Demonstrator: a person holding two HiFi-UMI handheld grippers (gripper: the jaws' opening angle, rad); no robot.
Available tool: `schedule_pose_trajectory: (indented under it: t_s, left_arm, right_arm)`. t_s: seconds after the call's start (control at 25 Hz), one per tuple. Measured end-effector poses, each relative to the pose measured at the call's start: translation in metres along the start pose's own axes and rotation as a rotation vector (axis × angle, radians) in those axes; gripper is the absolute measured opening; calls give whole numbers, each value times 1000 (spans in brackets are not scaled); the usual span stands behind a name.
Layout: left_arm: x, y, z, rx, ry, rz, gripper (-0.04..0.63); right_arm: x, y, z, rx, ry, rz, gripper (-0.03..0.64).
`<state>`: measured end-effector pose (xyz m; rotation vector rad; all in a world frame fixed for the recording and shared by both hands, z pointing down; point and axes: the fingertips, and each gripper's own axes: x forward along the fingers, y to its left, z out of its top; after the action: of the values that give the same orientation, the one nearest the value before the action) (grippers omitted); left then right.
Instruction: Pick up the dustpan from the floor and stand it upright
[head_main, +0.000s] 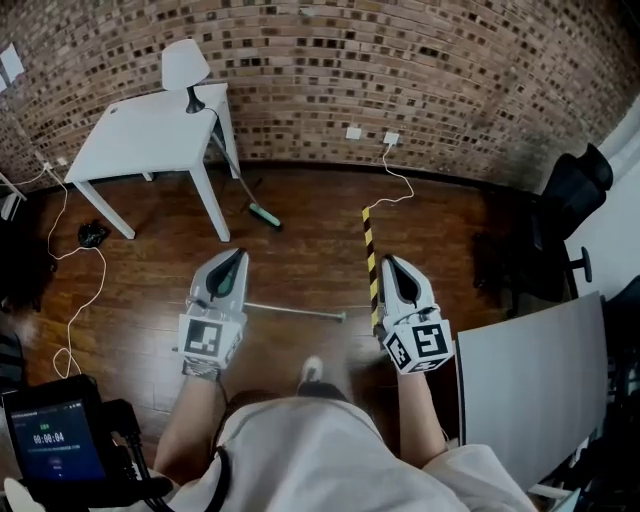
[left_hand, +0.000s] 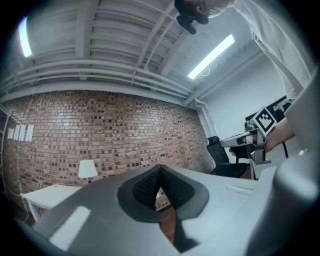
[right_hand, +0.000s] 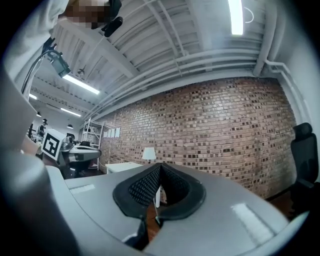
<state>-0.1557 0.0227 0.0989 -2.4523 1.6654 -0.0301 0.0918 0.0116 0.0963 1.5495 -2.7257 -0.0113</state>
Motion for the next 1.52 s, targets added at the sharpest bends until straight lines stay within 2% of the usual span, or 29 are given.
schedule_pose_trajectory:
  t_s: [0.2, 0.44, 0.56, 0.8, 1.0, 1.16, 1.32, 1.52]
  left_arm:
    - [45, 5, -3, 3, 6, -3, -5]
    - [71, 19, -14, -24, 53, -33, -5]
    - [79, 26, -23, 3, 53, -49, -5]
    - [90, 28, -32, -6, 66, -67, -5]
    - [100, 25, -43, -41, 93, -84, -5]
    - [120, 16, -67, -65, 107, -110, -5]
    - [146, 8, -102, -98, 135, -124, -5]
    - [183, -16, -172, -82, 156, -145, -5]
  right_arm:
    - [38, -37, -6, -14, 15, -8, 13]
    - [65, -42, -20, 36, 29, -31, 14]
    - [73, -41, -23, 42, 35, -44, 14]
    - [80, -45, -33, 41, 58, -55, 13]
    - [86, -51, -31, 38, 8, -66, 47]
    - [98, -60, -51, 38, -1, -64, 81]
    - [110, -79, -82, 46, 9, -85, 82]
    - [122, -110, -156, 22, 4, -142, 48]
